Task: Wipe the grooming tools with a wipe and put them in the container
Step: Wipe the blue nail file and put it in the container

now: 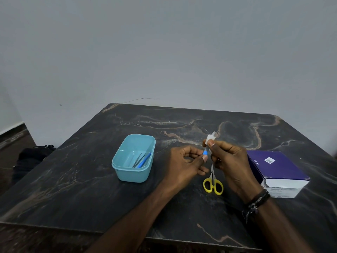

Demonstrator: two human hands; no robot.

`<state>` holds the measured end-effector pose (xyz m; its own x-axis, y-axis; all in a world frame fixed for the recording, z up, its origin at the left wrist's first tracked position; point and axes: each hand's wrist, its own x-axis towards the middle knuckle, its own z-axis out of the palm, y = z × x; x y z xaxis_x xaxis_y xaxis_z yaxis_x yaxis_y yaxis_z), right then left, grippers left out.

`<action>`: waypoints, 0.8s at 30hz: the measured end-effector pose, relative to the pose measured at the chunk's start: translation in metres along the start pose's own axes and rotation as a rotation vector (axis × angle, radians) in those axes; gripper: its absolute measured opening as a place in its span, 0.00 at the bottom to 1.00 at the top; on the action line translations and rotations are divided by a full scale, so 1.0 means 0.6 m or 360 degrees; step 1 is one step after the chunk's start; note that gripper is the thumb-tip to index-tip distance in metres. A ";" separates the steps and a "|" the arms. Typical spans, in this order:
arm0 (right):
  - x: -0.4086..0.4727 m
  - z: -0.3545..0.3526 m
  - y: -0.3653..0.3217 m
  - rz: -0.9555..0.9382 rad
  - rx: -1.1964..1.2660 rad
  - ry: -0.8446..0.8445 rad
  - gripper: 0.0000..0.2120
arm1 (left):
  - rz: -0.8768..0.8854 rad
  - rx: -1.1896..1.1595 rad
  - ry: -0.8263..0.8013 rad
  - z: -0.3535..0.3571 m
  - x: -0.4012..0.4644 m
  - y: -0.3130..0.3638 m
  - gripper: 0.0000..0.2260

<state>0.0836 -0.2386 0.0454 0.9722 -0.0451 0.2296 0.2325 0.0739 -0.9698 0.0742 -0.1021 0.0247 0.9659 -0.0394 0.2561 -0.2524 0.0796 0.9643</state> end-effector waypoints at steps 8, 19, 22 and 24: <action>-0.002 0.004 0.002 0.0038 -0.0088 -0.0120 0.08 | 0.0013 -0.0054 0.0112 -0.002 0.003 0.006 0.05; -0.003 0.002 -0.002 0.0019 -0.0038 -0.0104 0.10 | 0.0024 0.0007 0.0068 0.002 -0.001 0.005 0.03; -0.005 0.003 -0.001 0.0028 -0.0075 -0.0169 0.12 | 0.0031 -0.0035 0.0099 -0.001 0.001 0.006 0.02; -0.004 0.002 -0.002 0.0025 -0.0057 -0.0133 0.10 | 0.0014 -0.0039 0.0075 -0.001 0.000 0.006 0.03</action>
<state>0.0811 -0.2373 0.0460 0.9749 0.0394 0.2189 0.2175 0.0385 -0.9753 0.0733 -0.1012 0.0284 0.9654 0.0085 0.2608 -0.2602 0.1041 0.9599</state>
